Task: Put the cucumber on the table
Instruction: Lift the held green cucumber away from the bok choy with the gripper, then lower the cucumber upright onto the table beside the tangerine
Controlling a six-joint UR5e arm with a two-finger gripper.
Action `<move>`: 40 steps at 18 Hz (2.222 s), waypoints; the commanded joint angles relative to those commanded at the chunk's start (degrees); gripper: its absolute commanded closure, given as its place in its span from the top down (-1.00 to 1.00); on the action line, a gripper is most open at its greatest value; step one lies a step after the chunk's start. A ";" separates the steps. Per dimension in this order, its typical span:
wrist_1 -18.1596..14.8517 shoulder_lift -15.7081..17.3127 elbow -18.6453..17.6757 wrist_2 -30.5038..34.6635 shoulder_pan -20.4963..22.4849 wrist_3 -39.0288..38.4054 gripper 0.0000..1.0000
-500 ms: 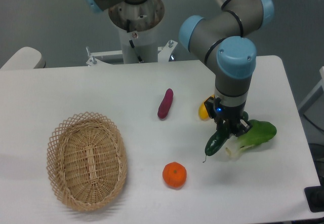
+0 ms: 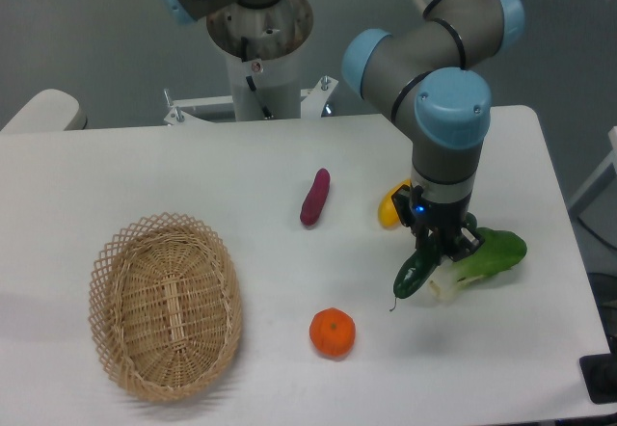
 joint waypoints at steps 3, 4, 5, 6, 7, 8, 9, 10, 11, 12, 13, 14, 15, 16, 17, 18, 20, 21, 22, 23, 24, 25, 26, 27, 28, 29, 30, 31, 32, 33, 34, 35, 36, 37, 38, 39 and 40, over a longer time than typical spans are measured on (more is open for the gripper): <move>0.61 -0.35 -0.52 0.00 0.00 0.00 -0.72; 0.96 -0.96 -0.53 0.00 0.00 0.00 -0.72; 1.05 -1.58 -0.53 0.00 0.00 0.00 -0.72; 1.40 -2.54 -0.53 0.00 0.00 -0.70 -0.72; 2.62 -3.42 -0.53 0.09 -0.09 -1.31 -0.71; 4.72 -4.30 -0.88 0.09 -0.18 -3.67 -0.71; 6.49 -5.09 -1.05 0.09 -0.26 -8.65 -0.71; 7.46 -5.97 -1.05 -0.09 -0.35 -14.62 -0.71; 7.64 -7.02 -0.53 -0.17 -0.53 -20.25 -0.71; 7.73 -8.17 -0.01 -0.17 -0.70 -25.35 -0.71; 7.91 -8.96 0.78 -0.26 -0.97 -29.32 -0.71; 7.91 -9.49 1.23 -0.26 -1.49 -32.40 -0.71; 8.00 -9.84 0.97 -0.18 -2.10 -34.43 -0.71; 8.09 -10.28 0.97 0.00 -2.55 -35.93 -0.71; 8.09 -10.29 0.79 0.17 -2.81 -37.25 -0.71; 8.09 -10.29 0.36 0.35 -2.99 -38.66 -0.71; 8.09 -9.76 -0.61 0.53 -3.60 -40.68 -0.71; 8.17 -9.59 -1.49 0.53 -3.78 -41.65 -0.70; 8.70 -9.58 -1.84 0.44 -3.95 -42.27 -0.69; 9.22 -9.76 -2.28 0.53 -3.96 -42.36 -0.68; 10.10 -9.93 -2.81 0.70 -4.04 -42.36 -0.66; 10.89 -9.94 -3.25 0.70 -4.04 -42.19 -0.58; 11.07 -9.94 -3.25 0.70 -4.04 -42.19 -0.36; 11.16 -9.94 -3.25 0.70 -4.04 -42.10 -0.01; 11.34 -9.94 -3.16 0.79 -4.04 -41.75 0.59; 11.42 -9.85 -2.99 1.40 -4.04 -41.66 1.00; 11.34 -9.93 -2.64 2.19 -4.04 -41.40 1.00; 11.42 -9.85 -2.38 2.81 -4.04 -41.22 1.00; 11.34 -9.76 -2.03 3.07 -4.04 -41.22 1.00; 11.51 -9.59 -1.50 3.08 -4.04 -41.22 1.00; 11.43 -9.32 -0.80 3.08 -3.96 -41.22 1.00; 11.51 -9.23 -0.01 3.08 -3.96 -41.22 1.00; 11.69 -8.97 0.52 3.08 -3.87 -40.61 1.00; 11.69 -8.27 0.79 3.08 -3.61 -38.95 1.00; 11.60 -7.83 0.88 3.08 -3.52 -36.06 1.00; 11.60 -7.30 0.79 3.08 -3.43 -32.38 1.00; 11.51 -6.78 0.79 3.16 -3.08 -28.34 1.00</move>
